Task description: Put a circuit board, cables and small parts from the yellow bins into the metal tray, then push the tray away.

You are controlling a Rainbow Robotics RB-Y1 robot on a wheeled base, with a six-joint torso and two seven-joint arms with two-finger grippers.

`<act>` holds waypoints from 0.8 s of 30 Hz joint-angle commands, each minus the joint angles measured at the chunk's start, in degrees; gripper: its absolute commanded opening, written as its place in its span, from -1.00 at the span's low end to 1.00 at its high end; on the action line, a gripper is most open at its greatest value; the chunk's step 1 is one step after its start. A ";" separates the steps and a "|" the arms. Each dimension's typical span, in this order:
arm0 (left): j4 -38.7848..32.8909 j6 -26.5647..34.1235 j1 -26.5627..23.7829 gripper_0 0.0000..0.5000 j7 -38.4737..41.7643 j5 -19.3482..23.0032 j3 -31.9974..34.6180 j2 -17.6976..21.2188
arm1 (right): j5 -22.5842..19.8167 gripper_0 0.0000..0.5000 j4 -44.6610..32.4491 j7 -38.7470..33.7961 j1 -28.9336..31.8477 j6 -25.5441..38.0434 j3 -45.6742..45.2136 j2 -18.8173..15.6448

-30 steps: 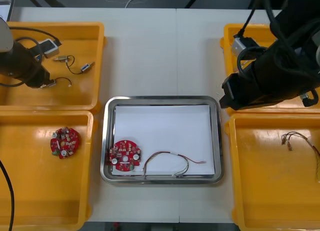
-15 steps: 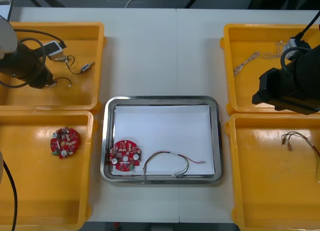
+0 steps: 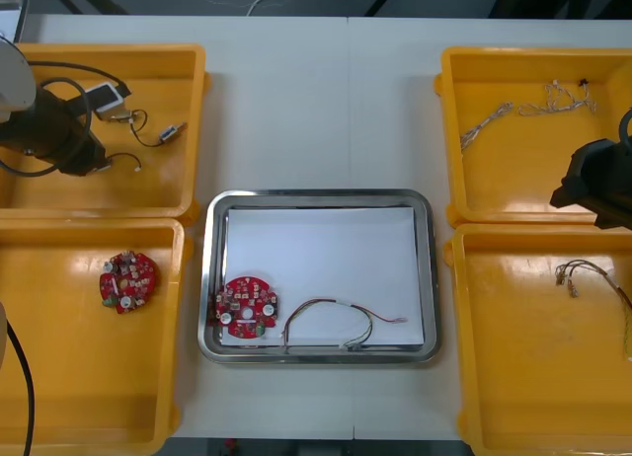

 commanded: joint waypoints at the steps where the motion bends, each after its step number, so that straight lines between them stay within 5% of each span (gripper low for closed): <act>1: -0.72 -1.30 1.39 1.00 -8.12 0.03 -0.68 -0.66 | 0.91 1.00 0.13 0.40 1.14 0.18 -2.64 -2.67; 15: -0.72 -1.04 2.62 1.00 -8.78 1.18 -0.42 -0.93 | 4.16 1.00 7.34 12.44 -5.10 0.18 -2.46 0.41; 24: -0.72 7.49 -1.16 1.00 -8.78 2.93 1.69 1.89 | 9.61 1.00 13.58 20.62 -10.72 0.18 1.05 1.90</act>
